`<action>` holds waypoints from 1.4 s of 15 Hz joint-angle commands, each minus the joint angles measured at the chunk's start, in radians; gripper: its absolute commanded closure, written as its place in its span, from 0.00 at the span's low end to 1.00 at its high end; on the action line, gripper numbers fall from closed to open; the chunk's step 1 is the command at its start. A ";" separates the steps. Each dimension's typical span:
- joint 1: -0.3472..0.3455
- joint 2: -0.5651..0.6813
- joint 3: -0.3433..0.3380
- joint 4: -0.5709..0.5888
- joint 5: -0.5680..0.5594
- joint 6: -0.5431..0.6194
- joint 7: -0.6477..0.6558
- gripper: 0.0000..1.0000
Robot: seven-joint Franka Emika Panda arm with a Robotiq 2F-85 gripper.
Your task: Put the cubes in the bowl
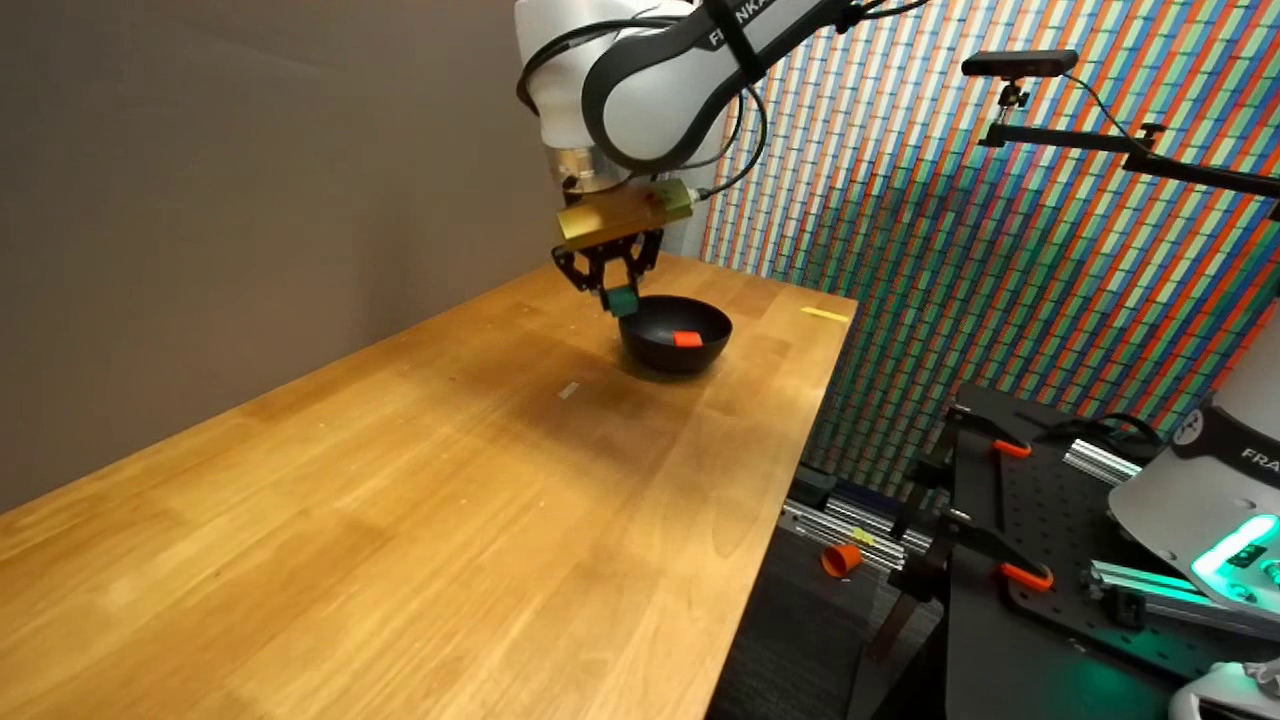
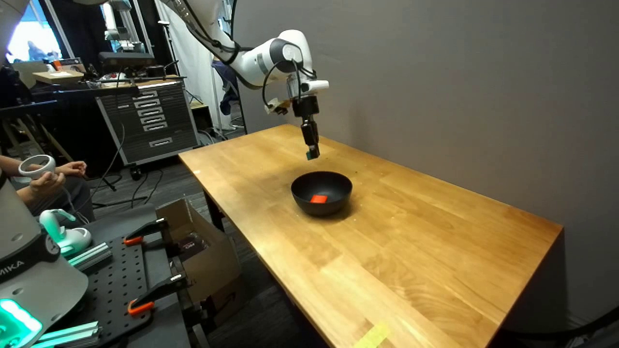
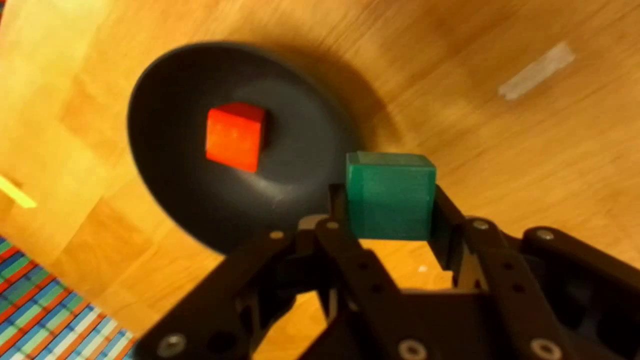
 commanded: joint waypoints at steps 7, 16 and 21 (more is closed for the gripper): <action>-0.137 -0.136 0.034 -0.137 -0.055 0.024 -0.008 0.13; -0.161 -0.527 0.244 -0.484 0.097 0.118 -0.302 0.00; -0.165 -0.600 0.293 -0.504 0.174 0.045 -0.393 0.00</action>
